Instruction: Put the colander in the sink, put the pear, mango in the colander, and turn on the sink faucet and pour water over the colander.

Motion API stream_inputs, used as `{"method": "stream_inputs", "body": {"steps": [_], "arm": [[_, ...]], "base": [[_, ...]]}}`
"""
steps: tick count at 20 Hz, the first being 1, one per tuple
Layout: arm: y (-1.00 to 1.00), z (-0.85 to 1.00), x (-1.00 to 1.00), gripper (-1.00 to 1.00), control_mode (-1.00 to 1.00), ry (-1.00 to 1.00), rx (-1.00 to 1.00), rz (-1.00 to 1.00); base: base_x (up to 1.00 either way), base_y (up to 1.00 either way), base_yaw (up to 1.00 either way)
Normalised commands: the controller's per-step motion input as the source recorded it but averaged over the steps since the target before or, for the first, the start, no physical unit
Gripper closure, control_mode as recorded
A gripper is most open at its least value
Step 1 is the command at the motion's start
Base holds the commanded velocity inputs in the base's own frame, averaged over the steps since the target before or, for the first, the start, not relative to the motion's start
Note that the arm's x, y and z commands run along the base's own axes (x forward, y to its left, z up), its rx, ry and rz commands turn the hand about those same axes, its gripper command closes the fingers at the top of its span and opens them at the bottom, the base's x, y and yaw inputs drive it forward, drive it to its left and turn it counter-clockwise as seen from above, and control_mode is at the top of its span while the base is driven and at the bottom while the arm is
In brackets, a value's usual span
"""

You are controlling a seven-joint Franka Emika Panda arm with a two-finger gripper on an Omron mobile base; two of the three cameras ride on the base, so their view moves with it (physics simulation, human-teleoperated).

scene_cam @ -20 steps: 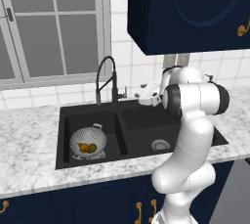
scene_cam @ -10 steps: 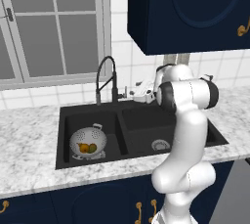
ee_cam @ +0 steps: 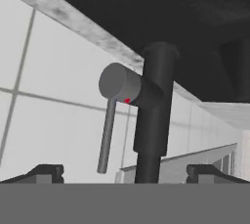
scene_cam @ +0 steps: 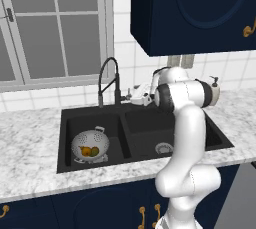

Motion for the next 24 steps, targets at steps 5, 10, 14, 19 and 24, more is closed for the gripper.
{"method": "stream_inputs", "body": {"steps": [5, 10, 14, 19, 24], "arm": [[0.01, -0.15, 0.4, -1.0, -1.0, 0.0, 0.02, -0.06], [0.01, -0.16, 0.36, -1.0, -1.0, 0.0, 0.03, -0.08], [0.13, -0.06, 0.26, -1.0, -1.0, 0.0, 0.03, -0.06], [0.19, 0.0, 0.21, -1.0, -1.0, 0.0, 0.02, -0.03], [0.07, -0.06, 0.39, -1.0, -1.0, 0.0, 0.03, -0.06]], "base": [[0.0, 0.0, 0.0], [0.0, 0.0, 0.0], [0.0, 0.0, 0.0], [0.0, 0.0, 0.0], [0.0, 0.0, 0.0]]}}
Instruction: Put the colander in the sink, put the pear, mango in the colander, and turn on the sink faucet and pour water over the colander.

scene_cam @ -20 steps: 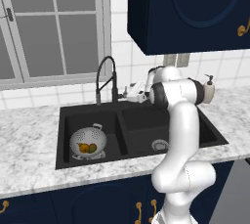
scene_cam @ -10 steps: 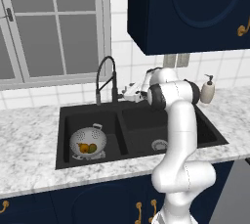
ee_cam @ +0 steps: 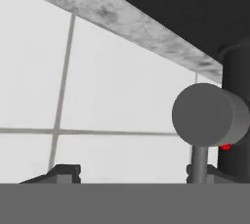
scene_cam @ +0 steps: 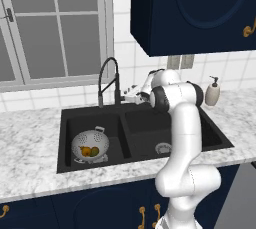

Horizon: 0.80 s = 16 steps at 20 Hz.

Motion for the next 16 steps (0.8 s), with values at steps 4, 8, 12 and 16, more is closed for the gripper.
{"method": "stream_inputs", "body": {"steps": [4, 8, 12, 16], "arm": [[0.12, -0.08, 0.43, -1.0, -1.0, 0.0, 0.02, -0.07], [0.0, -0.04, 0.34, -1.0, -1.0, 0.0, 0.05, -0.08], [-0.03, -0.01, 0.28, 1.0, -1.0, 0.0, 0.1, -0.07], [-0.25, 0.0, 0.26, 1.0, -1.0, 0.0, 0.14, -0.07]], "base": [[0.0, 0.0, 0.0], [0.0, 0.0, 0.0], [0.0, 0.0, 0.0], [0.0, 0.0, 0.0]]}}
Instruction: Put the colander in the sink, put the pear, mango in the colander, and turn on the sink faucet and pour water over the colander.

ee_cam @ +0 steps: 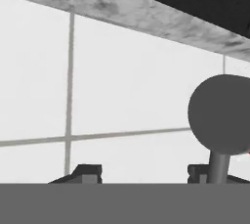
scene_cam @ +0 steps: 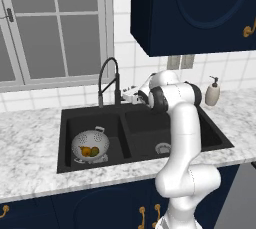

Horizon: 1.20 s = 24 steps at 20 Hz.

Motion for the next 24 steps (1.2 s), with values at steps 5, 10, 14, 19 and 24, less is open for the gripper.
{"method": "stream_inputs", "body": {"steps": [5, 10, 14, 19, 24], "arm": [[-0.58, 0.0, 0.21, 1.0, -1.0, 0.0, 0.19, -0.08], [-0.73, 0.0, 0.21, 1.0, -1.0, 0.0, 0.19, -0.1], [-0.86, 0.0, 0.23, 1.0, -1.0, 0.0, 0.18, -0.13], [-0.86, 0.0, 0.29, 1.0, -1.0, 0.02, 0.17, -0.14], [-0.83, 0.0, 0.29, 1.0, -1.0, 0.0, 0.17, -0.13]], "base": [[0.0, 0.0, 0.0], [0.0, 0.0, 0.0], [0.0, 0.0, 0.0], [0.0, 0.0, 0.0], [0.0, 0.0, 0.0]]}}
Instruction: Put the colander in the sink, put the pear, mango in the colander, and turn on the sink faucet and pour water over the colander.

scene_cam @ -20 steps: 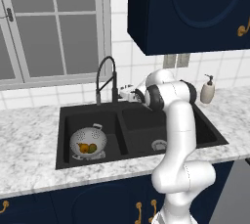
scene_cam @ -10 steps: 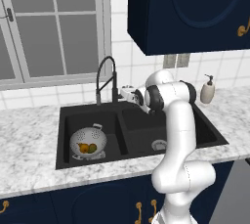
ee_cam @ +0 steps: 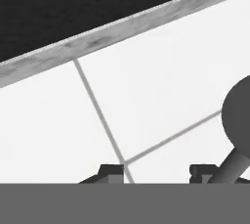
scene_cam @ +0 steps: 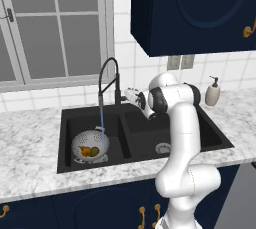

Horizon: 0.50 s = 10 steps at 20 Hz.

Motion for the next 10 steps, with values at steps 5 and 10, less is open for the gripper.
{"method": "stream_inputs", "body": {"steps": [5, 10], "arm": [[-0.8, 0.0, 0.2, 1.0, -1.0, 0.0, 0.21, -0.12], [-0.69, 0.63, -0.44, 1.0, -1.0, -0.16, 0.38, -0.03]], "base": [[0.0, 0.0, 0.0], [0.0, 0.0, 0.0]]}}
